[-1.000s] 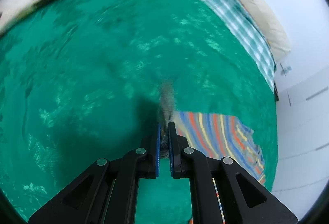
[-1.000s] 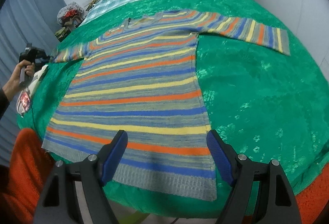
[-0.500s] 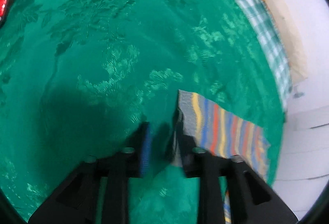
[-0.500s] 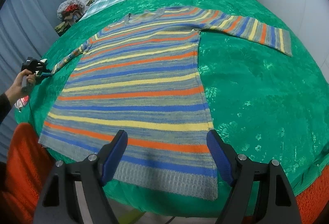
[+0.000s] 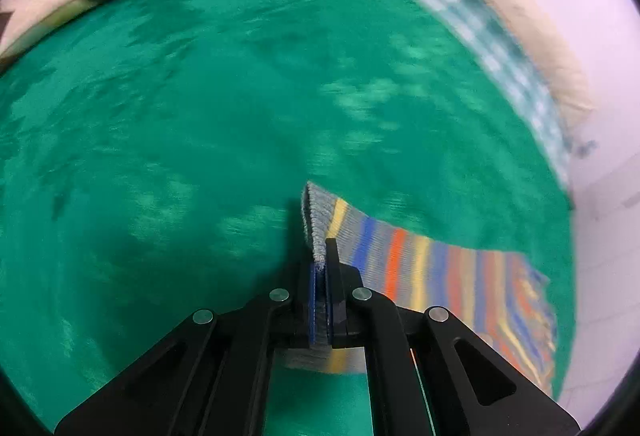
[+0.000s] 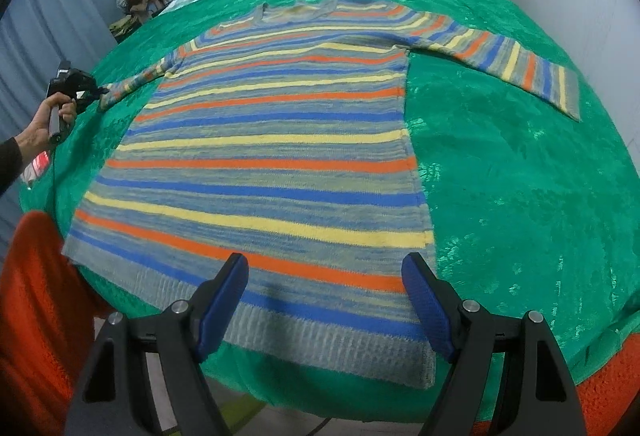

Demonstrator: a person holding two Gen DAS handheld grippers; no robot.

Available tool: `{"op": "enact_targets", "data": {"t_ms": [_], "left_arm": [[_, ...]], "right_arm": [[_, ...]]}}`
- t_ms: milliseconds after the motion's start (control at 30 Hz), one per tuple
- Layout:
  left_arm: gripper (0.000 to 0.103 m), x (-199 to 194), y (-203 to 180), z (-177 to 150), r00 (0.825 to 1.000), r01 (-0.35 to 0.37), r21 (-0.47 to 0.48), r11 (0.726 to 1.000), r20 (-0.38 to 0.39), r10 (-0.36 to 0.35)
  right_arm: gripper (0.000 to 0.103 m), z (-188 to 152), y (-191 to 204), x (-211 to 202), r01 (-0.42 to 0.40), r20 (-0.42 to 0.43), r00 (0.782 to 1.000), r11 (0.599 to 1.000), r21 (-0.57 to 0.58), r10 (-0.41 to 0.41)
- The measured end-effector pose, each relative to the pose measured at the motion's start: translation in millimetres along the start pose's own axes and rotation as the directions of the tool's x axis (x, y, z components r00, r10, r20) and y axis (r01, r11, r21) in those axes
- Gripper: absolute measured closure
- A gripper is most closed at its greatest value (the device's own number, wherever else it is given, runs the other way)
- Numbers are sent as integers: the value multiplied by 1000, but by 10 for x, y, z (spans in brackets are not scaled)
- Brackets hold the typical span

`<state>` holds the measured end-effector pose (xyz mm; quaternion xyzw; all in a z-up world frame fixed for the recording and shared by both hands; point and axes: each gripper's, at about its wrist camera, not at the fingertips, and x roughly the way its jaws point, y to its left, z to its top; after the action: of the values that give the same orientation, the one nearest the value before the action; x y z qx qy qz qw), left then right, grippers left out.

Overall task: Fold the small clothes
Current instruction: 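Grasp the other sleeve cuff with the left tool and pull it outward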

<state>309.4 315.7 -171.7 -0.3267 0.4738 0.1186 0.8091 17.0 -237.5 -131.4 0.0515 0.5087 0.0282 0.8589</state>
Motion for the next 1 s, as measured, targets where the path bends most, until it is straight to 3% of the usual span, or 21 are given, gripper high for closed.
{"op": "enact_targets", "data": {"t_ms": [100, 167, 200, 267, 367, 433, 467, 500, 533, 600, 633, 700, 867, 1000], "left_arm": [[94, -25, 90, 23, 1000, -18, -2, 1000, -12, 18], [68, -110, 127, -19, 1000, 5, 12, 1000, -18, -4], [48, -175, 160, -61, 1000, 27, 12, 1000, -11, -27], [42, -284, 231, -182, 998, 66, 2, 998, 0, -66], [42, -192, 156, -323, 989, 136, 12, 991, -66, -135], [43, -138, 42, -425, 989, 137, 68, 988, -72, -133], [53, -114, -17, -470, 990, 134, 94, 986, -65, -129], [102, -81, -54, -490, 990, 131, 106, 986, -59, -125], [100, -29, -81, -499, 992, 105, 117, 988, -81, -96], [100, 0, -85, -436, 998, -14, 138, 990, -54, 21], [100, 2, -65, -403, 998, -39, 127, 991, -51, 46], [100, 9, -53, -361, 997, -56, 113, 992, -54, 62], [100, 61, -197, -380, 988, -145, 179, 973, -29, 153], [98, 38, -186, -399, 987, -153, 167, 974, -23, 158]], "right_arm": [[24, 9, -13, 12, -1, -3, 1000, 1000, 6, 1], [24, 16, -13, 22, -3, -6, 1000, 1000, 4, 3], [24, 15, -12, 24, -4, -7, 1000, 1000, 2, 4], [24, 14, -12, 32, -7, -9, 1000, 1000, -1, 7], [24, 18, -8, 61, -12, -17, 1000, 1000, -2, 12], [24, 17, 11, 82, -14, -23, 1000, 1000, -7, 14], [24, 17, 25, 91, -15, -26, 1000, 1000, -13, 14], [25, 15, 42, 94, -13, -27, 1000, 1000, -20, 12], [24, 12, 58, 89, -10, -26, 1000, 1000, -28, 10], [24, 4, 75, 66, -6, -18, 1000, 999, -36, 5], [24, 4, 77, 46, -3, -10, 1000, 999, -38, 2], [24, -2, 68, 16, 1, 1, 1000, 999, -35, -1], [25, -2, 9, 13, -4, 1, 1000, 1000, -7, 4], [24, -12, -35, -33, -8, 15, 1000, 1000, 10, 8]]}}
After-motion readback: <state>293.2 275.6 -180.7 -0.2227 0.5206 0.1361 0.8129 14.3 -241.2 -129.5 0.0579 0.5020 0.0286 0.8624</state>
